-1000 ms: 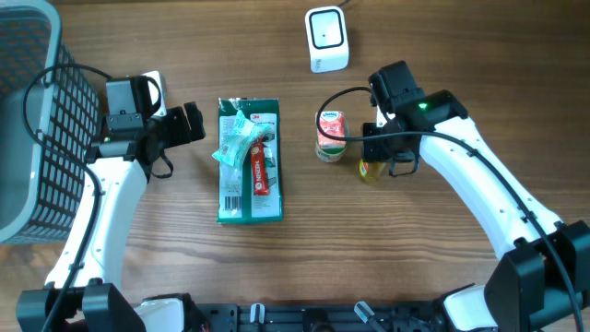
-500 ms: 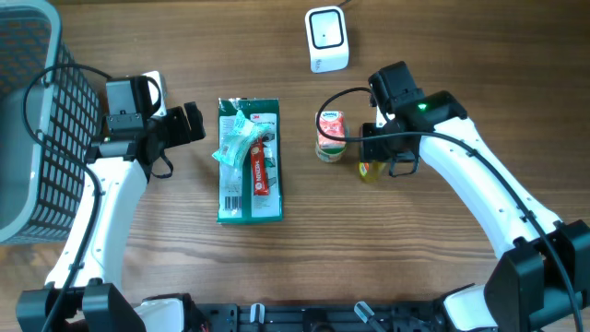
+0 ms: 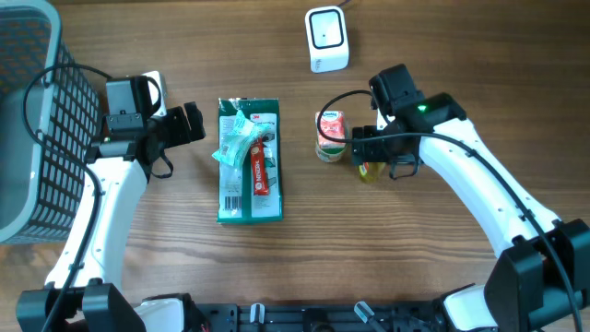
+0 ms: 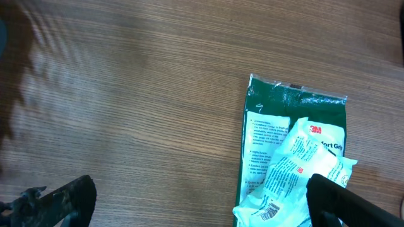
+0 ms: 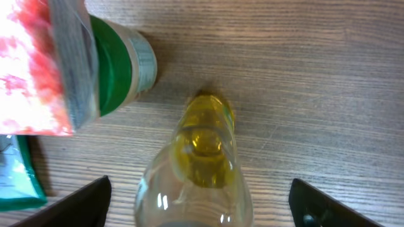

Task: Scan the item barcode
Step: 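Close the right gripper around the yellow oil bottle, then lift the oil bottle with the right gripper and swing it rightward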

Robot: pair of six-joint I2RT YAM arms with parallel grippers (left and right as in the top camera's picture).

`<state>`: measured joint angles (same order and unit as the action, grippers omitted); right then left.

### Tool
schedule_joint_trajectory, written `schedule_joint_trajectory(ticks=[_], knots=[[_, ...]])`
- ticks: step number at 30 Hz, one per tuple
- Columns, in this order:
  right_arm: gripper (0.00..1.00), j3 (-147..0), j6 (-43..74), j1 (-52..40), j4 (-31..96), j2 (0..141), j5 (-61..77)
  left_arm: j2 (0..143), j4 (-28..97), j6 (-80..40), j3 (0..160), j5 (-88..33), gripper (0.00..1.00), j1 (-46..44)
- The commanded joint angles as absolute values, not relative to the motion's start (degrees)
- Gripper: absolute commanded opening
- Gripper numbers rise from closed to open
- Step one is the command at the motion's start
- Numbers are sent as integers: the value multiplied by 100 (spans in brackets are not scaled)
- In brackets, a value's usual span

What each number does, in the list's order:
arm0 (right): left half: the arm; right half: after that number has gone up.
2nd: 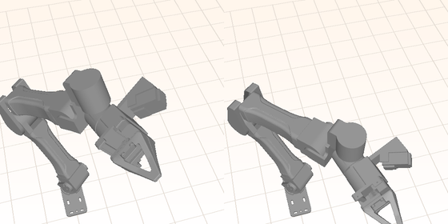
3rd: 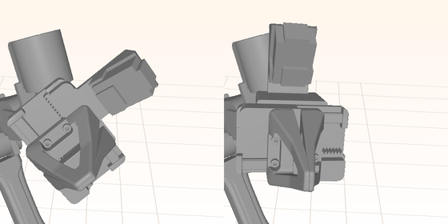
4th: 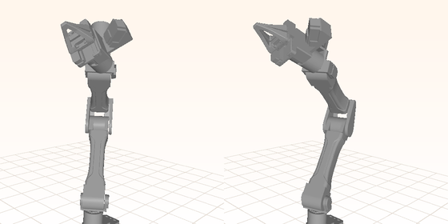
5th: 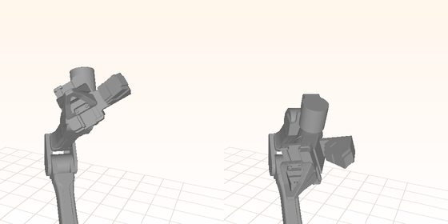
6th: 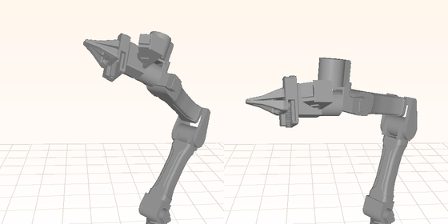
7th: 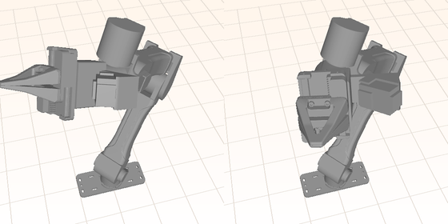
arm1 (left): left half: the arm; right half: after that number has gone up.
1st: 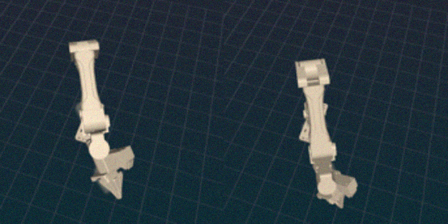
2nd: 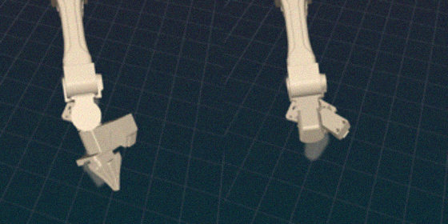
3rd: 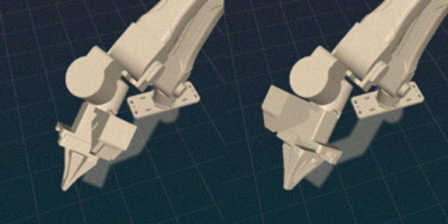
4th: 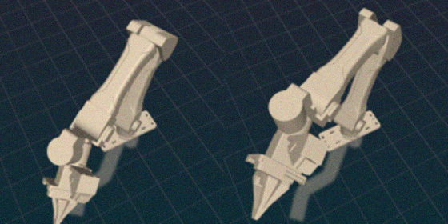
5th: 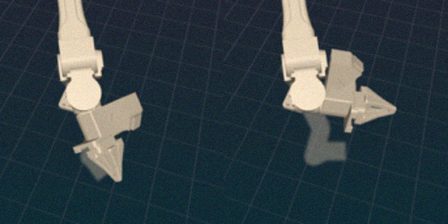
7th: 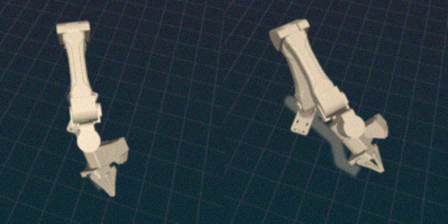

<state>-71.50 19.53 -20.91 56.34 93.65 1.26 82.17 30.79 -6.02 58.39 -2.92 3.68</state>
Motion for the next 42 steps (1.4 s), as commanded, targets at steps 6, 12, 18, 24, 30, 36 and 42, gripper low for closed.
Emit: schedule_joint_trajectory(ticks=[6,12,18,24,30,36,42], knots=[[75,-6934,2119,-2078,5494,9430,130,8134,3065,-471,5927,-318,100,349],[71,-6720,2112,-2078,5188,9430,86,8134,3065,-473,5927,-318,100,349],[62,-6720,2102,-2078,5256,9430,86,8134,3063,-473,5927,-318,100,349],[50,-7037,2102,-2053,5441,9240,139,8134,3065,-473,5927,-318,100,349],[47,-7371,1745,-1651,5813,8241,882,8134,3065,-471,5927,-318,100,349],[39,-7371,508,-416,6007,7599,4445,8134,3065,-473,5927,-318,100,349],[45,-7365,-906,40,6351,7603,6792,8134,3065,-473,5927,-318,100,349]])
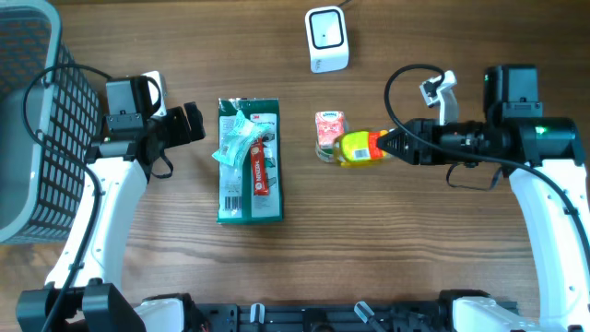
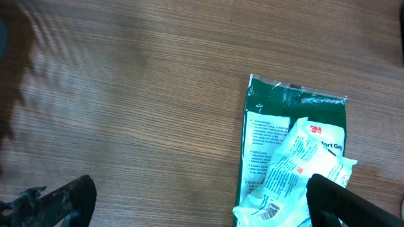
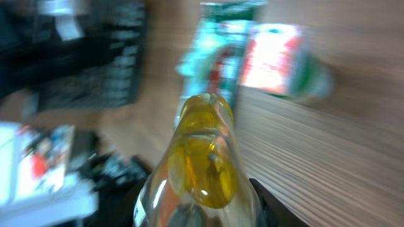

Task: Scan the item barcode
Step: 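Lift the oil bottle with the right gripper and swing it rightward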

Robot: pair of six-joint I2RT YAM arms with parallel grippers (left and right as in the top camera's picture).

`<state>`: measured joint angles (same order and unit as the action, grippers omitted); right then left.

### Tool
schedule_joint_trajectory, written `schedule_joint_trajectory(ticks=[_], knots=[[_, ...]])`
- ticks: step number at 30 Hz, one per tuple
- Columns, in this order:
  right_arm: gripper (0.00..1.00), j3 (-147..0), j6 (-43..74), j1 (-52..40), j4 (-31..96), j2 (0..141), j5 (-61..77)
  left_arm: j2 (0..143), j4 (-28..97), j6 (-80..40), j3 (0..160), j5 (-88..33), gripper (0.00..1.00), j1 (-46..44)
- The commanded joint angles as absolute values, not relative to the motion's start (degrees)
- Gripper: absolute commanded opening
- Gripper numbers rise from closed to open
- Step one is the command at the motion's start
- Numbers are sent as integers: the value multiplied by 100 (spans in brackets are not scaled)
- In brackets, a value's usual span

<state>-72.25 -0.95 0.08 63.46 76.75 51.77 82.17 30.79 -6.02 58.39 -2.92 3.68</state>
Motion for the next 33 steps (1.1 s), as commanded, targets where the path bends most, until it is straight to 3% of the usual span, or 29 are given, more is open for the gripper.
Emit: schedule_joint_trajectory(ticks=[1,9,23,33], knots=[[45,-7365,-902,40,6357,7603,6925,8134,3065,-471,5927,-318,100,349],[33,-7365,-351,40,6287,7603,7896,8134,3065,-471,5927,-318,100,349],[33,-7365,-252,40,6261,7603,7848,8134,3063,-471,5927,-318,100,349],[33,-7365,64,40,6316,7603,6672,8134,3065,-471,5927,-318,100,349]])
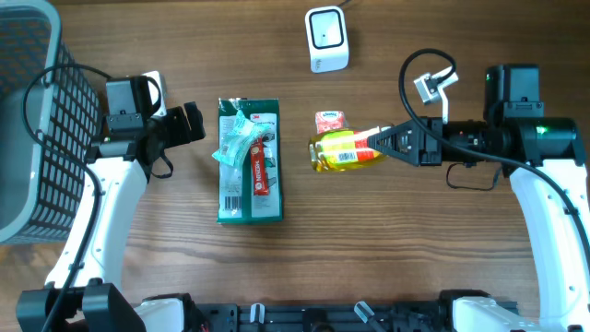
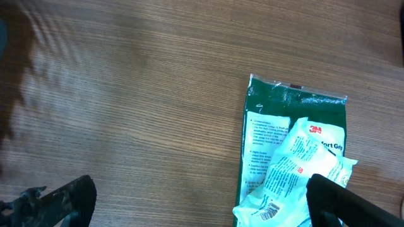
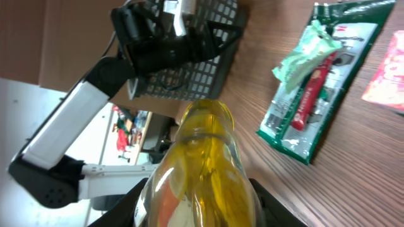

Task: Scan the item barcode
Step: 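Lift the oil bottle with the right gripper and swing it rightward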

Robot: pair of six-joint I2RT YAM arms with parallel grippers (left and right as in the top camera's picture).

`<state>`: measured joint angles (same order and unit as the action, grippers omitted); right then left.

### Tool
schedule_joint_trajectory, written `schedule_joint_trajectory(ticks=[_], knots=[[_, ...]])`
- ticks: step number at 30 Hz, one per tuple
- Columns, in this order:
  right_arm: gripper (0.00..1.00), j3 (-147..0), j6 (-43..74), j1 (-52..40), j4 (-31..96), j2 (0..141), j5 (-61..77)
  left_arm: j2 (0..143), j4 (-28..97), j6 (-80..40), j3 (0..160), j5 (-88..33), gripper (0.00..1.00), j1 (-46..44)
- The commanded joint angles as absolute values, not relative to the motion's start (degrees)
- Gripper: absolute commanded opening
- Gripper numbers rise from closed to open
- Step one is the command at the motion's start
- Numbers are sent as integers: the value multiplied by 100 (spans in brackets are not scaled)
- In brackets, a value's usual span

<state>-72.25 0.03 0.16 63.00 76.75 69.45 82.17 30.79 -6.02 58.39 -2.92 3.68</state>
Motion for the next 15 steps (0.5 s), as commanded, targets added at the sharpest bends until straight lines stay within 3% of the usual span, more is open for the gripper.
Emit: schedule_joint_trajectory(ticks=[1,7,9,15], knots=[[32,-7365,60,40,6351,7603,6514,8134,3065,-471,5927,-318,100,349],[33,-7360,62,40,6451,7603,4460,8134,3065,-471,5927,-318,100,349],[27,-7360,237,40,6458,7603,3870,8134,3065,-471,5927,-318,100,349],[25,-8219,270,40,7015,7996,3680,8134,3065,-471,5927,-318,100,349]])
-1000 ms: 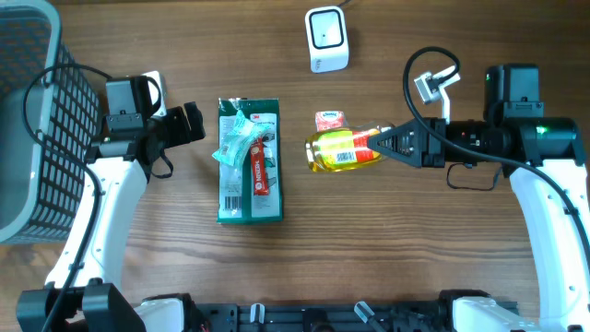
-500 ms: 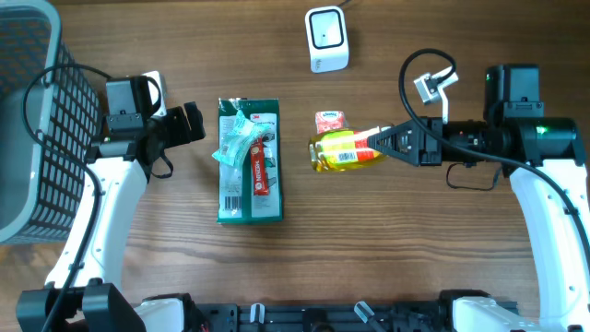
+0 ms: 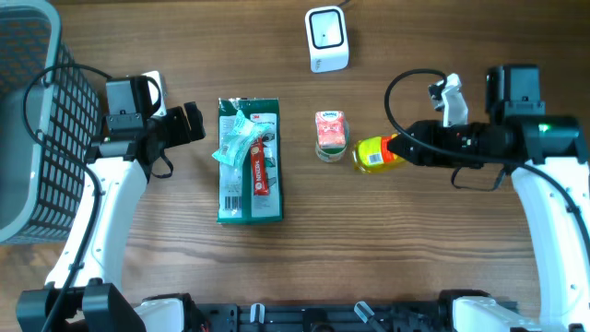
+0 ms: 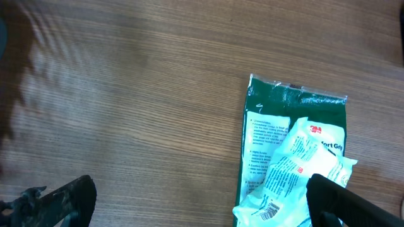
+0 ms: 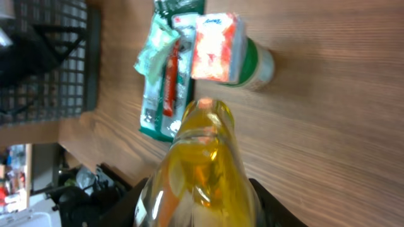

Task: Scan the item barcode
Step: 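Lift the oil bottle with the right gripper and swing it rightward, then hold the oil bottle up to the white scanner with the right gripper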

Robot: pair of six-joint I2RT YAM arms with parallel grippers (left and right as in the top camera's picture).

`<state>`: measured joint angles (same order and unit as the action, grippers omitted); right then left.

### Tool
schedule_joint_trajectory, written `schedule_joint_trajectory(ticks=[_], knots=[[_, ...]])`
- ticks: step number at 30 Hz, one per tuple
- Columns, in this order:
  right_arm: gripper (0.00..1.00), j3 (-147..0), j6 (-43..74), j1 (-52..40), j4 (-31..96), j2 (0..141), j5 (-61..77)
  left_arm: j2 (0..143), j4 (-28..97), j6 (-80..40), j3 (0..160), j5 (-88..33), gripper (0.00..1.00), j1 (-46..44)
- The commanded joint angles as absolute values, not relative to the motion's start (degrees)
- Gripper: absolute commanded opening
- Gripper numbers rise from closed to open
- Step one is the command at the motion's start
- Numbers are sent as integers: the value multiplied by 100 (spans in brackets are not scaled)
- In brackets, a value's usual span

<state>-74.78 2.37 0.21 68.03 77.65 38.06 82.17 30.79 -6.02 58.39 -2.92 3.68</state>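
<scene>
A clear bottle of yellow liquid [image 3: 371, 153] hangs above the table just right of a red-and-white lidded cup [image 3: 330, 133]. My right gripper [image 3: 395, 149] is shut on the bottle [image 5: 201, 157], whose far end fills the right wrist view, with a black finger [image 5: 142, 200] on each side of it. The white scanner [image 3: 326, 39] stands at the back centre. My left gripper [image 3: 190, 121] stays open left of a green packet [image 3: 249, 159]. Nothing lies between its fingers [image 4: 60, 200].
A dark wire basket [image 3: 37, 120] fills the far left. The green packet [image 4: 291, 148] carries a pale crumpled sachet [image 3: 236, 140] and a red tube [image 3: 258, 171]. The cup [image 5: 224, 50] stands close under the bottle's end.
The bottle has shifted right and turned, so its label no longer faces up. The right wrist view now looks down at the table. The left arm has not moved.
My right gripper stood open around the bottle upright beside the cup. Then it held the bottle lifted and on its side. Then the label faced up over the cup. Now the bottle sits further right and is turned again.
</scene>
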Motion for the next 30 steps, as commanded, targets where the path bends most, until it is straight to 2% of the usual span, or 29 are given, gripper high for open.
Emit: schedule_joint_trajectory(ticks=[1,5,7,10,12,15,20,30], knots=[[24,-8779,143,38,7393,8274,3680,8134,3065,-471,5927,-318,100,349],[25,-10440,145,-110,8276,9166,3063,8134,3065,-471,5927,-318,100,349],[24,-11041,69,-287,8154,9588,2755,8134,3065,-471,5927,-318,100,349],[19,-11111,-49,-561,7367,9854,2126,8134,3065,-471,5927,-318,100,349],[23,-11109,-161,-950,6510,10123,1452,8134,3065,-471,5927,-318,100,349],[21,-11109,-268,-1415,5448,10484,355,8134,3065,-471,5927,-318,100,349],[24,-11109,-1367,-2010,3970,11240,-939,8134,3065,-473,5927,-318,100,349],[24,-11109,-3516,-2545,1588,12739,-3061,8134,3065,-471,5927,-318,100,349]])
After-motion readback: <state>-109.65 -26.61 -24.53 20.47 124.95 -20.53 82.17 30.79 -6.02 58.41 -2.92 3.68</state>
